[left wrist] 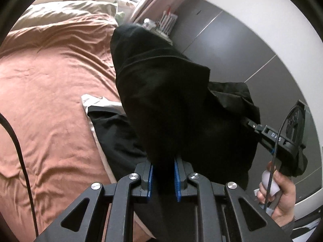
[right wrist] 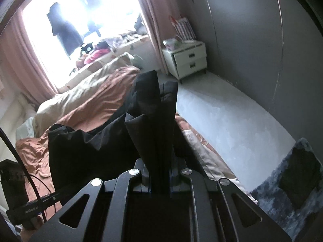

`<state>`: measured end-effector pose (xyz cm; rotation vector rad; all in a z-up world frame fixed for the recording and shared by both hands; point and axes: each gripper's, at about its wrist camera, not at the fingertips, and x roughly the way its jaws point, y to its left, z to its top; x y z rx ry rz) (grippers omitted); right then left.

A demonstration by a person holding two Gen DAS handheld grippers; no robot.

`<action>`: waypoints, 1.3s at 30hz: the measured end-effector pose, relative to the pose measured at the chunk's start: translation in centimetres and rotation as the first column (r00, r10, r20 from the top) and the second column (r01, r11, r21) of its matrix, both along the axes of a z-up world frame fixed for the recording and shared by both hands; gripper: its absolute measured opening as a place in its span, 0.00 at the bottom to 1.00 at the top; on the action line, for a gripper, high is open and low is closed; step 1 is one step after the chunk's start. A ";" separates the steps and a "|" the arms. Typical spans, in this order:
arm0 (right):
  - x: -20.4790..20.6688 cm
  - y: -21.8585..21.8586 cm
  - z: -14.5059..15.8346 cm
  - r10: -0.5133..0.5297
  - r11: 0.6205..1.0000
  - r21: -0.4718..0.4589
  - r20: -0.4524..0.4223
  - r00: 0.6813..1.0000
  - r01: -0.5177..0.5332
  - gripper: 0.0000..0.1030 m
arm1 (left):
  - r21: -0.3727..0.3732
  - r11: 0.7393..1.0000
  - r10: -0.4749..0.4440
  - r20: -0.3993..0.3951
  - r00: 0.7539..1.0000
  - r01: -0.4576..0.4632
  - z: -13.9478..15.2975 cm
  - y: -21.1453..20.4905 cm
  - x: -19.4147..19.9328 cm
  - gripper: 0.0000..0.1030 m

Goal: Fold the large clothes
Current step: 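Lift the black shirt bundle with both tools and carry it toward the clothes stack, then lower the bundle onto the folded clothes stack and open both tools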

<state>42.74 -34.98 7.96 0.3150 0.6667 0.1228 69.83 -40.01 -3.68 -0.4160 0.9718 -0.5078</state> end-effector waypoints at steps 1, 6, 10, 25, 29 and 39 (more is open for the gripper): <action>0.2 0.3 -0.3 -0.004 1.000 0.003 -0.010 1.000 0.005 0.08 | 0.006 1.000 -0.005 -0.016 1.000 0.005 -0.6 -0.1 0.7 0.18; 1.5 1.5 -2.1 -0.048 0.998 0.043 -0.087 0.995 0.052 0.15 | 0.090 0.996 0.004 -0.066 0.998 0.002 -3.7 -0.5 3.4 0.23; 0.8 0.6 -3.2 -0.102 0.990 0.082 -0.169 0.980 0.117 0.53 | 0.149 0.989 0.000 -0.121 0.993 0.018 -5.7 -0.2 5.1 0.37; -24.1 -8.0 -5.6 -0.323 0.912 0.211 -0.162 0.932 0.353 0.67 | 0.083 0.996 -0.013 -0.180 0.984 0.028 -9.0 2.3 7.7 0.66; -26.6 -8.6 -9.1 -0.264 0.861 0.387 -0.215 0.940 0.330 0.67 | 0.063 0.998 -0.019 -0.183 0.983 0.030 -9.6 1.6 8.3 0.66; -27.5 -5.8 -9.8 -0.150 0.817 0.529 -0.188 0.971 0.229 0.42 | 0.102 0.993 -0.048 -0.094 0.994 0.058 -7.7 -0.4 10.1 0.65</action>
